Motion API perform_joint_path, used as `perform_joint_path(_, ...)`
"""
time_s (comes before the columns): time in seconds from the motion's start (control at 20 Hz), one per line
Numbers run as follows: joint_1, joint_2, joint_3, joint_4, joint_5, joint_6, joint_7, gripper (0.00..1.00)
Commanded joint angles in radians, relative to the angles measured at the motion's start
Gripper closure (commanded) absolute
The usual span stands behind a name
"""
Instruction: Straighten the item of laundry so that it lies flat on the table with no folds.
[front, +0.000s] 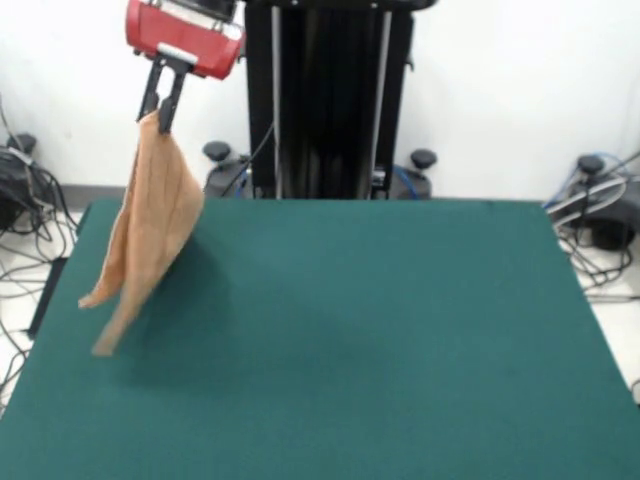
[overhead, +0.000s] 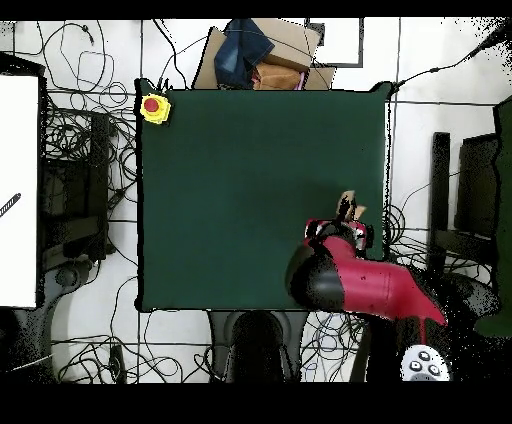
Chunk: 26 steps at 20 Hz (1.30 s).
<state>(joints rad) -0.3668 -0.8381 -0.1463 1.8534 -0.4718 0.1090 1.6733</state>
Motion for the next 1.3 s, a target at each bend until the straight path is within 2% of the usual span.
perform_joint_path(0.05, 0.111, 0.003, -0.033, -0.103, -0.041, 0.079, 0.069, 1.0)
perform_joint_path(0.3, 0.175, 0.019, -0.065, -0.111, -0.025, 0.063, 0.114, 1.0)
perform_joint_path(0.5, 0.227, 0.035, -0.117, -0.074, 0.0, 0.051, 0.167, 1.0)
perform_joint_path(0.65, 0.169, 0.073, -0.056, -0.042, 0.006, 0.012, 0.153, 1.0)
perform_joint_path(0.8, 0.168, 0.105, -0.065, -0.03, 0.0, -0.044, 0.171, 1.0)
perform_joint_path(1.1, 0.223, 0.176, -0.16, -0.074, 0.021, -0.004, 0.206, 1.0)
perform_joint_path(1.3, 0.339, 0.256, -0.281, -0.071, 0.063, -0.076, 0.282, 1.0)
